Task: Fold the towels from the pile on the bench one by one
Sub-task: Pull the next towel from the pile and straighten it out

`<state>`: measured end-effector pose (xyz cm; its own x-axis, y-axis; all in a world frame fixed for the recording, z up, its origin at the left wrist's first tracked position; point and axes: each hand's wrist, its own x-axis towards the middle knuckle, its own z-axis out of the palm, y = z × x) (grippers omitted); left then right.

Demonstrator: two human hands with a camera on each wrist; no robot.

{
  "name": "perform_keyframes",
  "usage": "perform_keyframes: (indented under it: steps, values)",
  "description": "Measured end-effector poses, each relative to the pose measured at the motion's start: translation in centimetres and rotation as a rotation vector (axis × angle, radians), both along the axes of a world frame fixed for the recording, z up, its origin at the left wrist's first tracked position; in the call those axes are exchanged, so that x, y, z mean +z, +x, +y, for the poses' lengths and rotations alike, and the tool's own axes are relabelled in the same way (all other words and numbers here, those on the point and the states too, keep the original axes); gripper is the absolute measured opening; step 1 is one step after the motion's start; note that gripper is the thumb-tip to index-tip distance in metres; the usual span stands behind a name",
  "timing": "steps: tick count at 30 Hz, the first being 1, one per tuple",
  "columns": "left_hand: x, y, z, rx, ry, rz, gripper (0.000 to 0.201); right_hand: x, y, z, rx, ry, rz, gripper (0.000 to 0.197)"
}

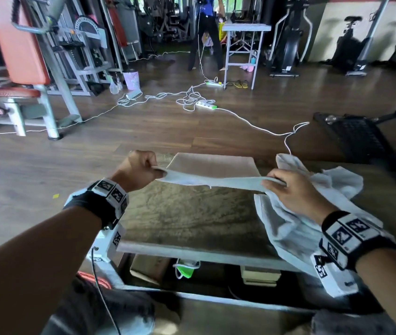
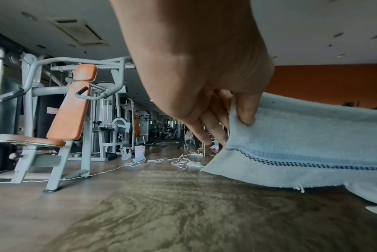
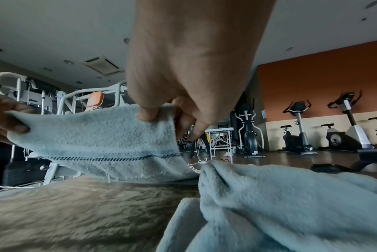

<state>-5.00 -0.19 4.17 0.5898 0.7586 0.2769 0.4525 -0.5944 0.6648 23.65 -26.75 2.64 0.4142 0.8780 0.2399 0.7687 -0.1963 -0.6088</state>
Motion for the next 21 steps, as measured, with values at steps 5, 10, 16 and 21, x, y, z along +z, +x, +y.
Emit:
perform_keyframes:
  steps: [5,10,16,21]
  values:
    - [1.0,-4.1,-4.7,-0.051,-0.012,0.021,0.035,-0.1,-3.4,-3.5,0.052,0.066,0.017,0.025]
    - [0.7,-8.0,-8.0,-0.049,-0.146,-0.054,0.020,1.0,-6.6,-6.6,0.116,0.059,0.008,0.024]
    - [0.6,-11.2,-11.4,-0.062,-0.250,0.072,0.011,2.5,-8.6,-8.9,0.121,-0.112,0.069,0.044]
    - [-0.1,-12.2,-12.5,-0.114,-0.319,0.126,0.019,2.9,-8.2,-9.3,0.196,-0.236,0.068,0.047]
